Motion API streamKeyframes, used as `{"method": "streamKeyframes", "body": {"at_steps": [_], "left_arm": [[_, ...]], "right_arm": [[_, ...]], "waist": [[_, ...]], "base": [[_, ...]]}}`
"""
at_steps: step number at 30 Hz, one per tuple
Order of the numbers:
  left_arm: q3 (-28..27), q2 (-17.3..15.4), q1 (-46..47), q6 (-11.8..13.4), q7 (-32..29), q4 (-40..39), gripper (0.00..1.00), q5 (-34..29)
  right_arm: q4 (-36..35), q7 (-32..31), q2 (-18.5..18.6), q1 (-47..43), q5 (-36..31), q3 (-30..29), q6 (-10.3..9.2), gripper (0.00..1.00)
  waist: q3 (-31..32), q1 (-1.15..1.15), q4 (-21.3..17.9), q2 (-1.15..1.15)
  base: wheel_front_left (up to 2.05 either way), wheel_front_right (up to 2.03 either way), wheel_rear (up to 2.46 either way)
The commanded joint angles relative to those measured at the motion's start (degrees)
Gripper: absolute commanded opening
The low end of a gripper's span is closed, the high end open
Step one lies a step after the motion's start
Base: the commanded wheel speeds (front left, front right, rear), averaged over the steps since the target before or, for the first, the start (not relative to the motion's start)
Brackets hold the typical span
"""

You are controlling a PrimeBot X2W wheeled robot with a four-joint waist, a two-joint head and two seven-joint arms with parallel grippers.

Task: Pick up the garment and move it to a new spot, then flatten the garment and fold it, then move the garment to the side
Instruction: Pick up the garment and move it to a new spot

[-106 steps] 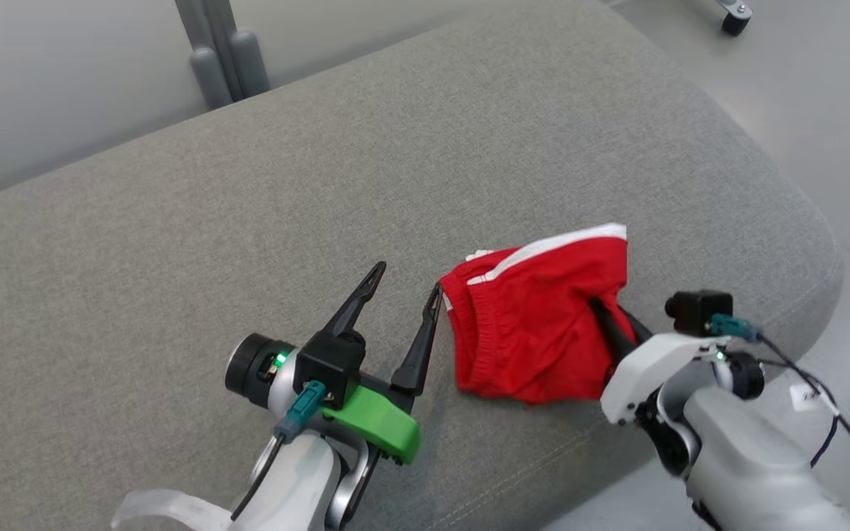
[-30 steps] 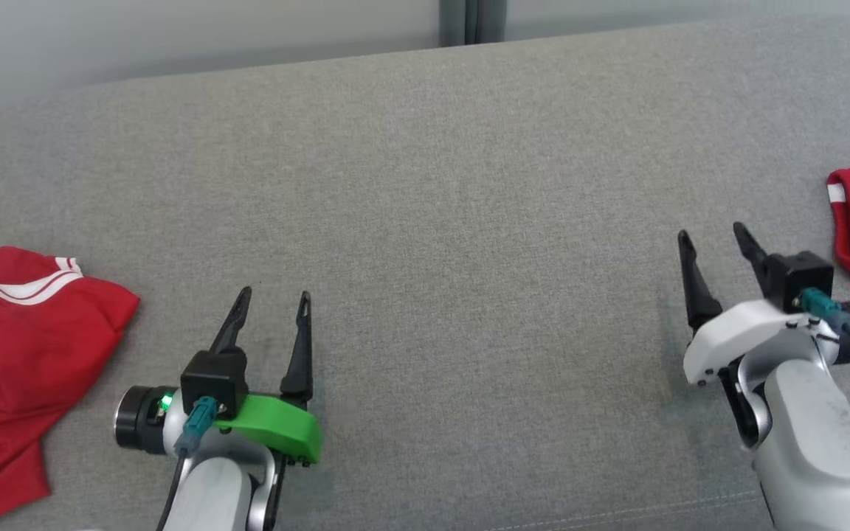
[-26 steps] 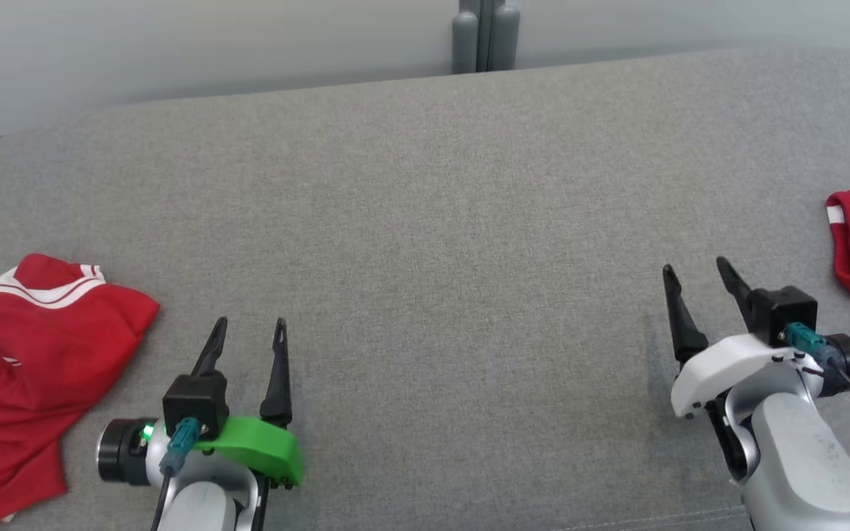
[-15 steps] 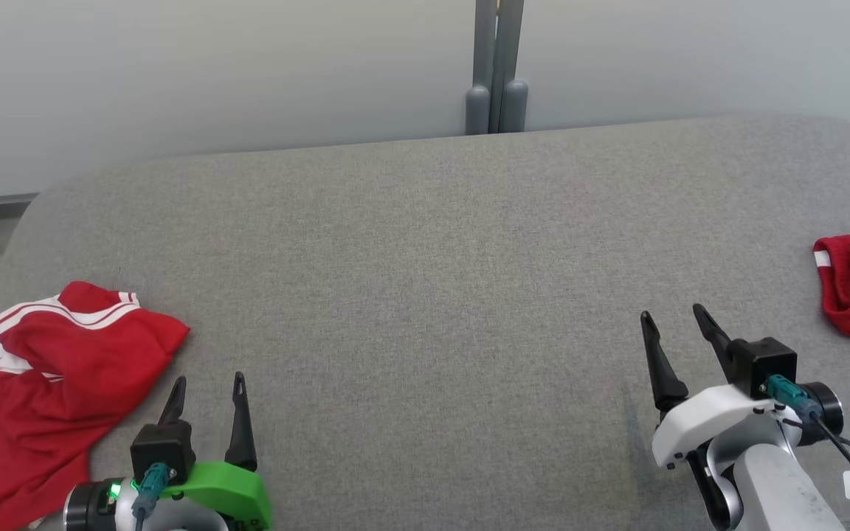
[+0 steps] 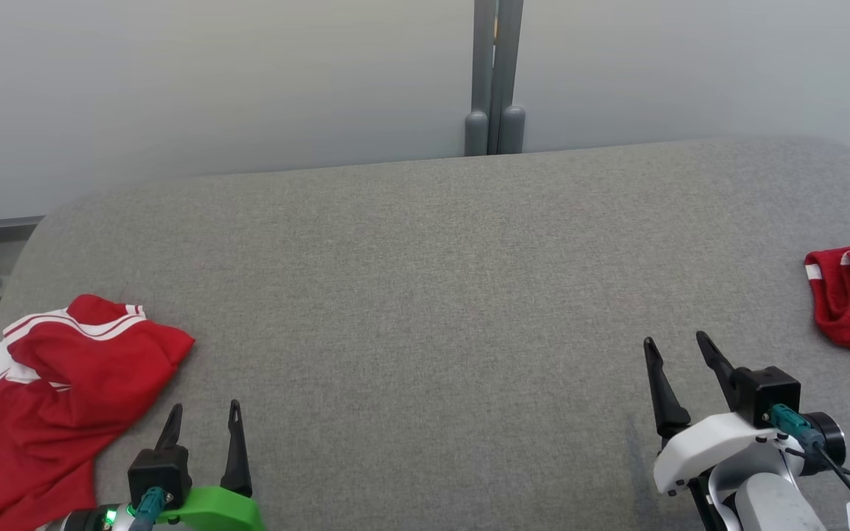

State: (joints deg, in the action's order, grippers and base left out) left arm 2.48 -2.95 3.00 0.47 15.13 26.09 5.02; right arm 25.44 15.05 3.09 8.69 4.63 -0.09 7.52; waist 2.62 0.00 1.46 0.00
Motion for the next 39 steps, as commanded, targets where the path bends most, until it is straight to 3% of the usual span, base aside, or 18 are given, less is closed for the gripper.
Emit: {"method": "streamKeyframes", "body": {"at_steps": [1, 7, 19, 27, 33, 39], "left_arm": [[-0.23, -0.06, -0.68, -0.24, 0.01, -0.2, 1.0, -0.33], [-0.18, -0.04, 0.44, -0.4, 0.01, -0.12, 1.0, -0.09], [-1.33, -0.05, 0.47, -0.12, 0.01, 0.4, 1.0, -0.43], [-2.78, -0.01, -0.01, -0.61, 0.01, 1.14, 1.0, -0.38], [-4.13, -0.4, 0.95, -2.92, 0.01, 2.46, 1.0, 0.68], [-5.17, -2.48, 9.26, -6.36, 0.01, 8.48, 1.0, 2.45]], "right_arm": [[-0.46, 0.15, 0.01, -0.28, -0.35, -0.09, -0.07, 1.0], [-0.93, 0.15, -0.09, 0.25, -0.32, 0.93, -0.06, 1.0], [-2.06, 0.15, -0.11, 1.15, 0.25, 3.33, -0.07, 1.0], [-1.88, 0.15, -0.06, 1.27, 0.92, 4.44, -0.07, 1.0], [-1.72, 0.16, -0.05, 1.32, 1.31, 5.55, -0.07, 1.0], [-1.26, 0.16, 0.57, 3.05, 0.13, 6.35, -0.07, 1.0]], "waist": [[-0.07, 0.0, 0.14, 0.0], [-0.87, 0.0, 3.12, 0.0], [-2.09, 0.0, 17.08, 0.0], [-2.5, 0.0, 23.24, 0.0], [-3.04, 0.0, 24.0, 0.0], [-7.42, 0.0, 20.2, 0.0]], "base": [[0.0, 0.0, 0.0], [0.0, 0.0, 0.0], [0.0, 0.0, 0.0], [0.0, 0.0, 0.0], [0.0, 0.0, 0.0], [0.0, 0.0, 0.0]]}}
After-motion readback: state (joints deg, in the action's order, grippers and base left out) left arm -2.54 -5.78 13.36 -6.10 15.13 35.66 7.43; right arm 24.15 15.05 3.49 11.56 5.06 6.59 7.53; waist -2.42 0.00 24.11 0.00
